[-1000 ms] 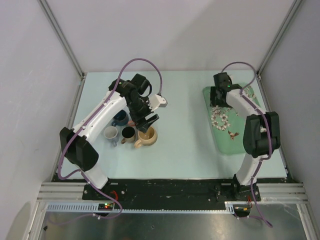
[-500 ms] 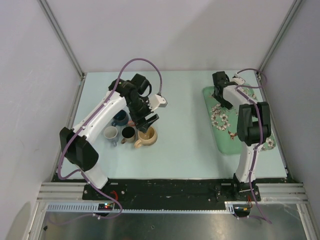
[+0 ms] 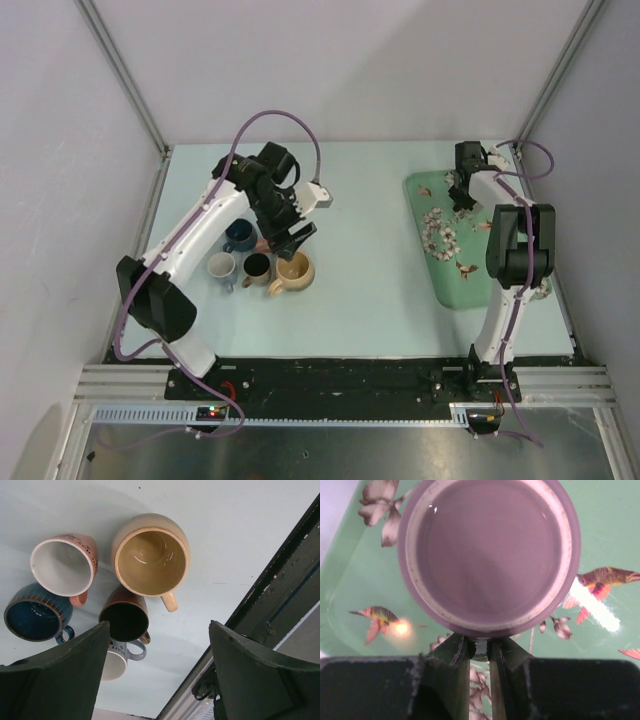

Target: Turn the mug right side up

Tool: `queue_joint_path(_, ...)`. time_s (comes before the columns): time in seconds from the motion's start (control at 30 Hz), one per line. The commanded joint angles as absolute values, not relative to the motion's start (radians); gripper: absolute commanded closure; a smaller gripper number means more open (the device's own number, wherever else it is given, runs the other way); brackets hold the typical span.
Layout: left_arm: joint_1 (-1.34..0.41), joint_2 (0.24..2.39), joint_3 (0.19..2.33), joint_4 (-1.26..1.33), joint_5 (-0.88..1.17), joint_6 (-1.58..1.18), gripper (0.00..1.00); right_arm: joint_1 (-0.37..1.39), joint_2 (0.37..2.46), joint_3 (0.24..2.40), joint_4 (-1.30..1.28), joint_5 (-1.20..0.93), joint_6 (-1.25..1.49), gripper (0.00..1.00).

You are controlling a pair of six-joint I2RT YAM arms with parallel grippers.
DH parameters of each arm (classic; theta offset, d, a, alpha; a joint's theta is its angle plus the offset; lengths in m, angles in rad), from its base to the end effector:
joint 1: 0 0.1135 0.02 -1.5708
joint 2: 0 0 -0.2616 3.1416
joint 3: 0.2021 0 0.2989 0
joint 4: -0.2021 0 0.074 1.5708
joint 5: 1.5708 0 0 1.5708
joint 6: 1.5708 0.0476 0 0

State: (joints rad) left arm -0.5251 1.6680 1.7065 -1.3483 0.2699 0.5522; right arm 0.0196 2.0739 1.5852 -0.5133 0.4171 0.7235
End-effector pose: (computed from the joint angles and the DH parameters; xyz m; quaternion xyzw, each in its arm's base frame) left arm 0.3109 -0.1948 0.3293 0.5190 0.8344 -0.1316 0.1307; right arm 0.4964 -0.0096 0.1592 0.3782 0.8614 -0.0855 0.3279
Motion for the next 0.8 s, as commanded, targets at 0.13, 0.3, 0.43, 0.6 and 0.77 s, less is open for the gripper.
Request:
queue_joint_path(0.13,-0.488,1.632,1.909,-1.378,0.351,0.438,0.1,0.043,1.602,1.355,-0.254,0.108,0.516,1.0)
queue_joint_path(0.3,-0.459,1.636,2.146,-1.325,0.412,0.296,0.02,0.155,1.336,1.265,-0.151,-0.197,0.493,1.0)
queue_joint_path(0.43,-0.451,1.637,2.294,-1.251,0.532,0.15,0.01,0.3,1.211,1.216,0.007,-0.363,0.593,1.0)
queue_joint_path(0.6,-0.449,1.634,2.362,-1.114,0.723,-0.054,0.0,0.514,1.16,1.186,0.296,-0.404,0.723,1.0)
queue_joint_path(0.77,-0.448,1.62,2.381,-1.018,0.727,-0.154,0.01,0.619,1.197,1.187,0.53,-0.416,0.851,1.0)
